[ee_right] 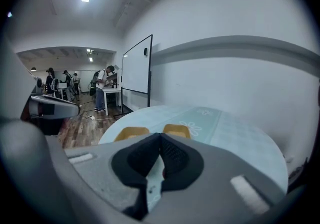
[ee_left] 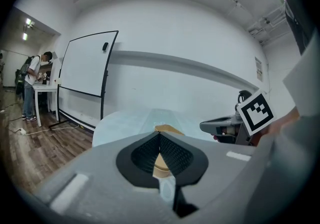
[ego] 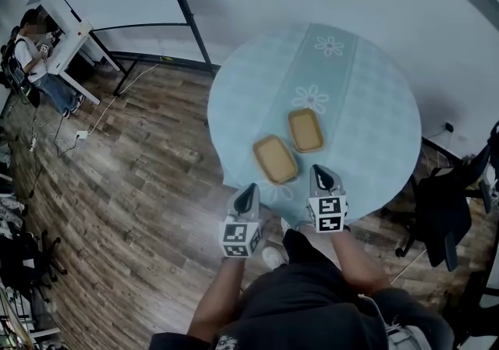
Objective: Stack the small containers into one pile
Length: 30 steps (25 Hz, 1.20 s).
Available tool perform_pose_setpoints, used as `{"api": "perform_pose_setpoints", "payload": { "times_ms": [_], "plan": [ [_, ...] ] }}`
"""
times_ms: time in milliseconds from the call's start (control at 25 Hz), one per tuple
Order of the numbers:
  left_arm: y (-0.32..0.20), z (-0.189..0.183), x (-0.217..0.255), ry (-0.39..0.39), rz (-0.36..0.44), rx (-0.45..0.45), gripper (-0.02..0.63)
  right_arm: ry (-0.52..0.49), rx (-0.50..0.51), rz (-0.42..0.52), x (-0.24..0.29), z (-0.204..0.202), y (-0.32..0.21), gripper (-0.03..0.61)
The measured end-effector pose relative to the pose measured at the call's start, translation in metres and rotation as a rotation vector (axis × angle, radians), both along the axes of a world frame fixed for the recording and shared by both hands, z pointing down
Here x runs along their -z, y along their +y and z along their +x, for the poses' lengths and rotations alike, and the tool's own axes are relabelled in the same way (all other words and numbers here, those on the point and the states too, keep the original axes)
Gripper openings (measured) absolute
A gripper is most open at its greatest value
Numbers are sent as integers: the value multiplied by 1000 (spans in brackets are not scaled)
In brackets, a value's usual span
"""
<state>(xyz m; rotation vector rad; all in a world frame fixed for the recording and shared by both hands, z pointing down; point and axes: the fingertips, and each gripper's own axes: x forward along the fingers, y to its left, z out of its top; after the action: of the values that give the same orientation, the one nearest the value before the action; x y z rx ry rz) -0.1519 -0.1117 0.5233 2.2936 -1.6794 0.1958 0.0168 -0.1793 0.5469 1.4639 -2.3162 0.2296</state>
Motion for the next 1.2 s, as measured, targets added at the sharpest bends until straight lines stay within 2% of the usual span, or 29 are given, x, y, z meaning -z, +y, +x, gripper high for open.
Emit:
{"api": "perform_pose_setpoints", "payload": {
  "times_ms": [280, 320, 400, 520, 600, 800, 960, 1200],
  "plan": [
    [-37, -2, -29, -2, -58, 9, -6, 12, 28, -55, -33, 5, -32, 15],
    [-41, -2, -32, -3, -65, 7, -6, 12, 35, -67, -39, 5, -35, 91],
    [-50, -2, -38, -5, -76, 5, -6, 4, 36, -86, -50, 5, -44, 164],
    [-61, -8, -46, -3, -96, 8, -6, -4, 16, -121, -66, 7, -58, 259],
    [-66, -12, -54, 0, -110, 11, -6, 2, 2, -146, -79, 10, -67, 298],
    [-75, -16, -73, -3, -139, 5, -6, 22, -29, -210, -113, 20, -91, 467],
    [-81, -15, -82, -9, -154, 0, -6, 41, -41, -219, -128, 21, -108, 509],
    [-86, -23, -86, -17, -175, 9, -6, 53, -35, -242, -140, 8, -123, 522]
  ]
}}
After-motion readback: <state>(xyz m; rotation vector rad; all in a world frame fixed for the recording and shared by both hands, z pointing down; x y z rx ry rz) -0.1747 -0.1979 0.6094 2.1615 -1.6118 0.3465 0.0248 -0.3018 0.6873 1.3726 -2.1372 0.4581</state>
